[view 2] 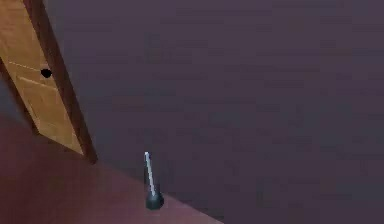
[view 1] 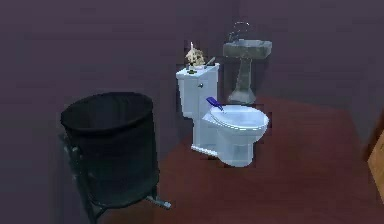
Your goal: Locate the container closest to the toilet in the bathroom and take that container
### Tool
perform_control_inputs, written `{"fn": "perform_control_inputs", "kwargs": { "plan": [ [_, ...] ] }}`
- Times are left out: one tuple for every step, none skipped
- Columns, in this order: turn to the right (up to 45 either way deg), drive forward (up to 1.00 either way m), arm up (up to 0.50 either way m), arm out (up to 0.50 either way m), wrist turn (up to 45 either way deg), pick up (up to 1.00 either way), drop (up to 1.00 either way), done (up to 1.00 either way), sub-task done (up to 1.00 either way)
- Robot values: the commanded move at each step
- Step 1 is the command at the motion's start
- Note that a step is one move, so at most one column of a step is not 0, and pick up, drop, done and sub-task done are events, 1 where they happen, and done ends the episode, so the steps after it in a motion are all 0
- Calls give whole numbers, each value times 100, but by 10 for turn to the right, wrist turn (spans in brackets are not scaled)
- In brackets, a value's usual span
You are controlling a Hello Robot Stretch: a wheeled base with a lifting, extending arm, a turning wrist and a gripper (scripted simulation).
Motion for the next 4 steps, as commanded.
{"fn": "perform_control_inputs", "kwargs": {
  "plan": [
    [270, 0, 0, 0, 0, 0, 0, 0, 0],
    [0, 90, 0, 0, 0, 0, 0, 0, 0],
    [0, 15, 0, 0, 0, 0, 0, 0, 0],
    [-450, 0, 0, 0, 0, 0, 0, 0, 0]
  ]
}}
